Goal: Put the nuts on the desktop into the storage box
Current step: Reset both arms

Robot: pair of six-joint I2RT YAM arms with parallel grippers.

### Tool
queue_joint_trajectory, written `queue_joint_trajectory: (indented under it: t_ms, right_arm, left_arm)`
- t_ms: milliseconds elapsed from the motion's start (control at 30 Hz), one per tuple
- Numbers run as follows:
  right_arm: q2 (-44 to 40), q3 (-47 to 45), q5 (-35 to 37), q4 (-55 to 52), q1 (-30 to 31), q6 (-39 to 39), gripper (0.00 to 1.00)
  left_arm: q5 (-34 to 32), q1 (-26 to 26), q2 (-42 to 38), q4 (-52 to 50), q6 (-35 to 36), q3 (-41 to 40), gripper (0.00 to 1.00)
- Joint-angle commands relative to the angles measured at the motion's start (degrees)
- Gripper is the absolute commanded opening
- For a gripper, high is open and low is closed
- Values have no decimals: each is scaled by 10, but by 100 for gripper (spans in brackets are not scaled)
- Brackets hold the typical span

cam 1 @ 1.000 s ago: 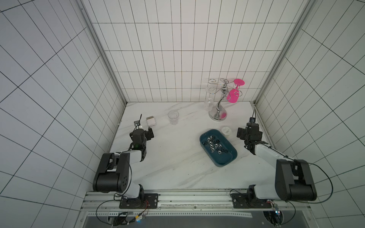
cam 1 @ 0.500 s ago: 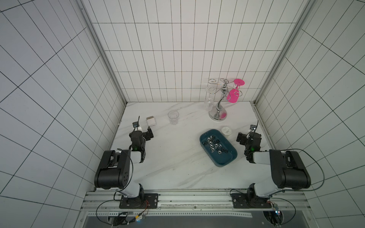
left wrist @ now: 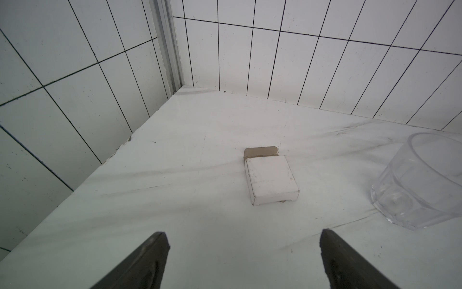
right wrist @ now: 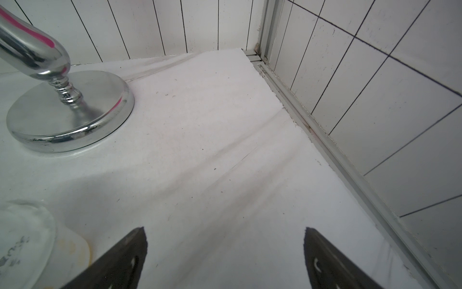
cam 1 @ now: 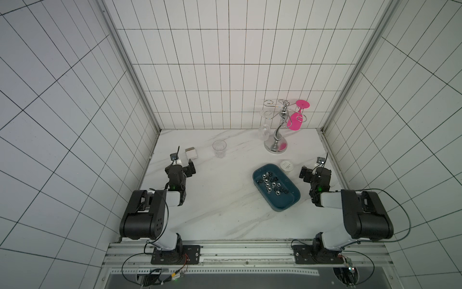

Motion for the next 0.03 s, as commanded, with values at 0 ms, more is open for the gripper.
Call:
queue_joint_trajectory:
  t_ms: [0]
  right_arm:
    - [-2,9,-2,12,-4,-3,99]
  left_arm:
    - [-1,2,4,1,5,8,98]
